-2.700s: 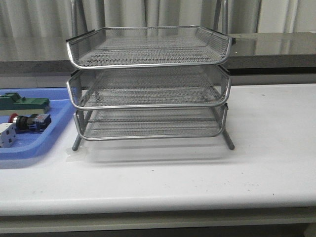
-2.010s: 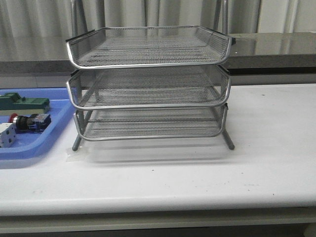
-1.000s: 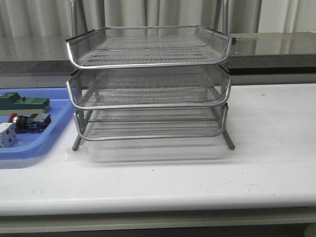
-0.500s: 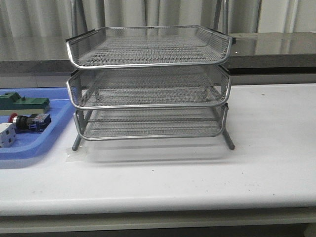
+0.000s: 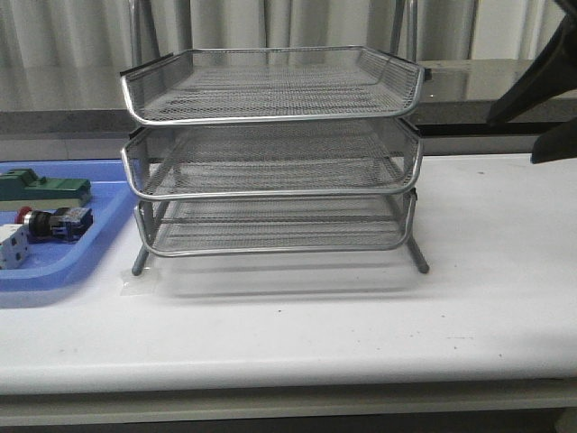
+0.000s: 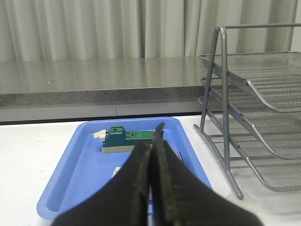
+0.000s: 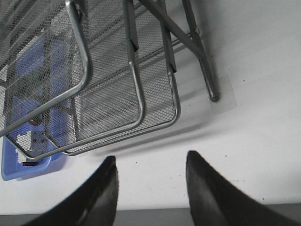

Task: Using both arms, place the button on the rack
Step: 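Reach the right gripper to the middle wire tray and grip its rim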

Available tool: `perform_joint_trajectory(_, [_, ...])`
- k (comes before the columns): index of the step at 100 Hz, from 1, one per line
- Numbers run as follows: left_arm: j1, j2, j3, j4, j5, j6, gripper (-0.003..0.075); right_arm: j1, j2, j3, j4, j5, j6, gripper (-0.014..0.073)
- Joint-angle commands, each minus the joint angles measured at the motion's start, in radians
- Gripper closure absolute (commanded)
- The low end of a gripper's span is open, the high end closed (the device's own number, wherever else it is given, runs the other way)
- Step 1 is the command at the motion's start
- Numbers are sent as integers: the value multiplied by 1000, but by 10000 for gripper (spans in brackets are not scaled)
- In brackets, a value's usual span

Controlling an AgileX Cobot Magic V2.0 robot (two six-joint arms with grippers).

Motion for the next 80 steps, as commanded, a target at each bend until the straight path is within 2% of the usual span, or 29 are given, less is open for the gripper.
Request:
perform_joint_trajectory(1, [-8, -31, 34, -1, -79, -11, 741, -6, 34, -34, 168, -26, -153, 233])
perform_joint_trajectory(20, [-8, -31, 34, -1, -79, -11, 741, -6, 141, -62, 450, 46, -432, 233])
perform_joint_trajectory(34, [-8, -31, 34, -1, -79, -11, 741, -6, 220, -91, 588, 94, -569, 233])
perform_joint_trajectory(47, [-8, -31, 34, -1, -79, -11, 741, -6, 298, -118, 626, 126, -600, 233])
perform_joint_trajectory(80, [-8, -31, 34, -1, -79, -11, 741, -6, 449, -215, 627, 224, -602, 233])
